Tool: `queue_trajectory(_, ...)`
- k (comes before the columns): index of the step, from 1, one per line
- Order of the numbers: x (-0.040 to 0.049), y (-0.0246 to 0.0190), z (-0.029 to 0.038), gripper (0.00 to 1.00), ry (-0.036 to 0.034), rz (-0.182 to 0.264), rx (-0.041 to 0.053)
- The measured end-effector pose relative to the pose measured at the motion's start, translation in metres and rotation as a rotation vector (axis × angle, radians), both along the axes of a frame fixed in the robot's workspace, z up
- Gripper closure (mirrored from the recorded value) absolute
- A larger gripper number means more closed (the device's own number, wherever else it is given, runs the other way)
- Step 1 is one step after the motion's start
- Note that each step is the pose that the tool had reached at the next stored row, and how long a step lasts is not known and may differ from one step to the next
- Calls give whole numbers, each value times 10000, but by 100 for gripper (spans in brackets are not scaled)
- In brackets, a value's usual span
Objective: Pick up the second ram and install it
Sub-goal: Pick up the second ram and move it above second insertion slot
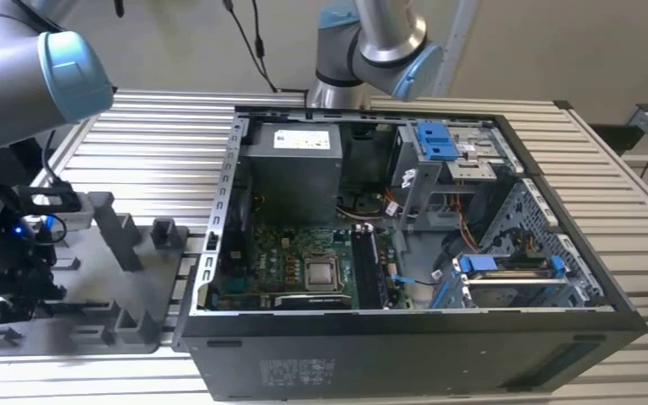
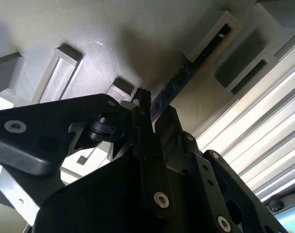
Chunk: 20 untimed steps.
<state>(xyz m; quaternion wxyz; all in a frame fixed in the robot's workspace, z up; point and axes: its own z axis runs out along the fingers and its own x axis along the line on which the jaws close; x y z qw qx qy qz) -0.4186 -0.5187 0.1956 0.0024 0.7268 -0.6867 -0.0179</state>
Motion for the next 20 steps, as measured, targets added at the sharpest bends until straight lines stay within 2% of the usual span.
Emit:
queue_trajectory(1,0,0,0,70,0,0,0)
queue_trajectory(2,0,0,0,76,0,0,0)
queue_trajectory(4,0,0,0,76,0,0,0)
queue_trajectory(5,0,0,-1,83,0,0,0)
queue_trajectory(20,0,0,-1,86,-1,0,1)
